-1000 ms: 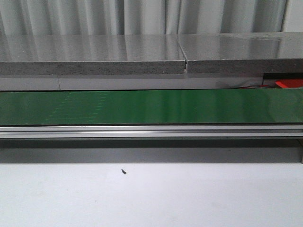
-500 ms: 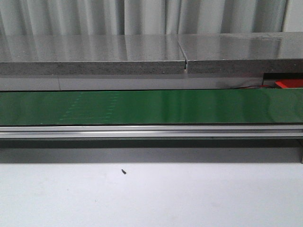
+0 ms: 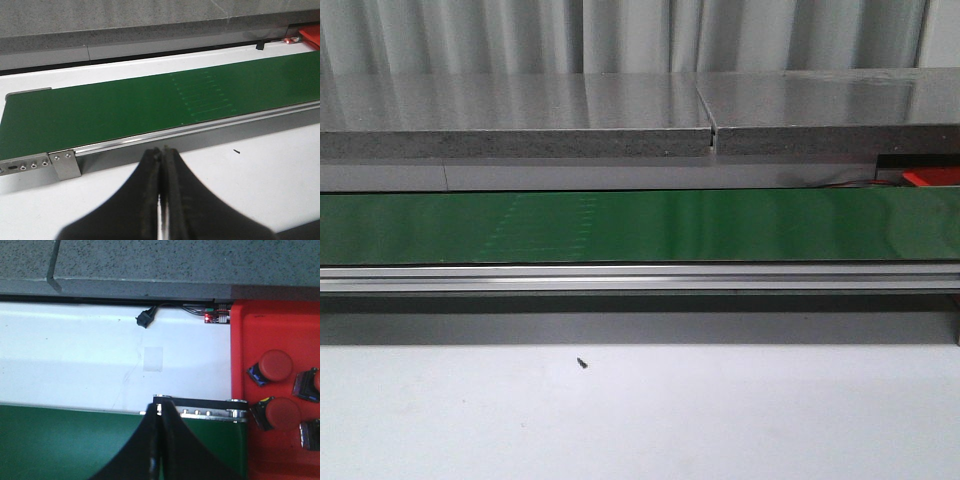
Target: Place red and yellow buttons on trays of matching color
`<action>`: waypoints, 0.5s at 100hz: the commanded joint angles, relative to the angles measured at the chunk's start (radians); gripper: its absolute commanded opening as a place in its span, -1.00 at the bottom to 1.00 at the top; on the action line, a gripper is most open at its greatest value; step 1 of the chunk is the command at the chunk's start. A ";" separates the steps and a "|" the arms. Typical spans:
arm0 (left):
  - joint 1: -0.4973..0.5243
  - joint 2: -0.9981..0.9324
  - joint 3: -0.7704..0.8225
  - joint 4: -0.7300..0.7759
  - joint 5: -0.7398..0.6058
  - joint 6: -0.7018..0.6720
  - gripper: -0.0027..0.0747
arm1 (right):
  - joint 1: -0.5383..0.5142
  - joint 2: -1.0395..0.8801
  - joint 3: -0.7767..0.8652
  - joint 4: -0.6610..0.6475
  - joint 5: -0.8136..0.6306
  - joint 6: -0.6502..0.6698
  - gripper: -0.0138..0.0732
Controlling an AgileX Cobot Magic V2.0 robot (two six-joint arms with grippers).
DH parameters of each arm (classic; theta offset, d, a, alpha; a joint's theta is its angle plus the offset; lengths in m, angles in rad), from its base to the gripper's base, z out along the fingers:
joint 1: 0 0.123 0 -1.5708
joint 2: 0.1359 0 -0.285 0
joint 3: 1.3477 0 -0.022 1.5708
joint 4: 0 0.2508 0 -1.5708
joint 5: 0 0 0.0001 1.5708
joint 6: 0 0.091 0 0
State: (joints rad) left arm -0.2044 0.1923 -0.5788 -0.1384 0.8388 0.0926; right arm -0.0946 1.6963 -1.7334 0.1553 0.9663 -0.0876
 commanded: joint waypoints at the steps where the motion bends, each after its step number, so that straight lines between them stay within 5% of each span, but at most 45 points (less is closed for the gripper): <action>1: -0.005 0.014 -0.026 -0.012 -0.075 0.000 -0.98 | 0.007 -0.110 0.056 0.014 -0.111 -0.011 -0.84; 50: -0.005 0.014 -0.026 -0.012 -0.075 0.000 -0.98 | 0.014 -0.477 0.474 -0.008 -0.401 -0.011 -0.84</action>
State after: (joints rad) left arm -0.2044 0.1923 -0.5788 -0.1384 0.8388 0.0926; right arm -0.0812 1.2930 -1.2821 0.1557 0.6742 -0.0896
